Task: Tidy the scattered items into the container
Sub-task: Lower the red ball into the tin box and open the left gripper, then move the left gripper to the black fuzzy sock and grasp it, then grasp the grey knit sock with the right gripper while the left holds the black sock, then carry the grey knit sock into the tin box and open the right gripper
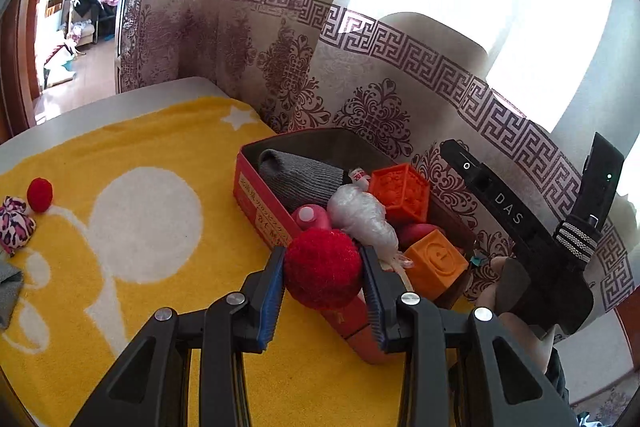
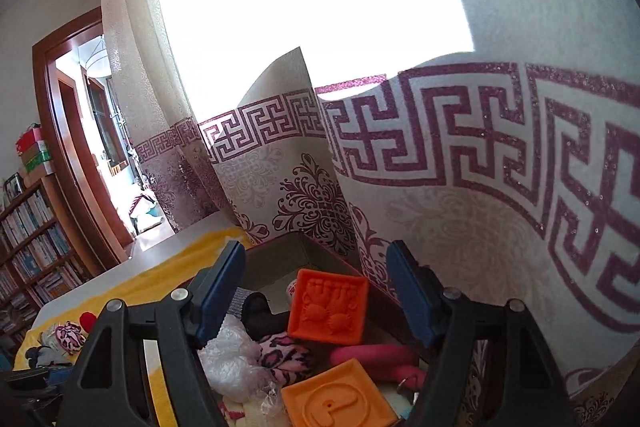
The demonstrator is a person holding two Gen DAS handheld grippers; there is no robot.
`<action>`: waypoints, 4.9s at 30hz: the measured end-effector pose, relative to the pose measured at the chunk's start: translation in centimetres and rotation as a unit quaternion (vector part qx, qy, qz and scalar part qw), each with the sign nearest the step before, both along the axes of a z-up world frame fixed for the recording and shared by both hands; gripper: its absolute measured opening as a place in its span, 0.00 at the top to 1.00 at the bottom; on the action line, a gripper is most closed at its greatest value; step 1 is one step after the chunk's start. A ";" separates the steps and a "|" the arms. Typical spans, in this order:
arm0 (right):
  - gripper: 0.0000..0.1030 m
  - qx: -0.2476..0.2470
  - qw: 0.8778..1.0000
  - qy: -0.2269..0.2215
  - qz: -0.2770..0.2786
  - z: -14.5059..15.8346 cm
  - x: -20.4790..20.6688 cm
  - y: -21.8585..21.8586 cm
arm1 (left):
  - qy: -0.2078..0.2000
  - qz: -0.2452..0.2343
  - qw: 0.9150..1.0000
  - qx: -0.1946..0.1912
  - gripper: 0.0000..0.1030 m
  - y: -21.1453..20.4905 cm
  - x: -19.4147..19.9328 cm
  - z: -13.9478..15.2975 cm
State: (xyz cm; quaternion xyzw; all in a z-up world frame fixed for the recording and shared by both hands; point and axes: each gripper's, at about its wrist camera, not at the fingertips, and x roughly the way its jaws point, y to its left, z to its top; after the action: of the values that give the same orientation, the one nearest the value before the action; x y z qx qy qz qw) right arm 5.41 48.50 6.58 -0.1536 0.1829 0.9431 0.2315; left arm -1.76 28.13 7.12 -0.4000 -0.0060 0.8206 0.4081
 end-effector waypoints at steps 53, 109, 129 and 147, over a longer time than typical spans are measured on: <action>0.23 0.081 0.996 -0.024 -0.039 -1.2 0.1 -1.7 | -0.008 0.432 0.901 -0.032 0.27 -33.5 -8.4 -5.4; 0.17 0.077 0.800 -0.224 0.551 -6.8 -18.2 -40.0 | -0.060 0.451 0.891 -0.003 0.50 -38.2 -12.0 -8.3; 0.56 0.031 0.844 -0.228 0.485 -7.2 -17.8 -36.2 | -0.061 0.443 0.895 -0.011 0.50 -37.4 -12.2 -8.6; 0.56 -0.005 0.946 -0.164 0.280 1.0 -10.9 -16.7 | -0.042 0.415 0.908 -0.031 0.50 -34.8 -11.6 -8.2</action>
State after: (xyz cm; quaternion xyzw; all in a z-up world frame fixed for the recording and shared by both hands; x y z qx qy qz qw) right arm -5.49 31.75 7.55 -0.3523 0.0967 0.9307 -0.0157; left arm -13.32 -6.66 -1.03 -0.4079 -0.1633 0.8981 0.0173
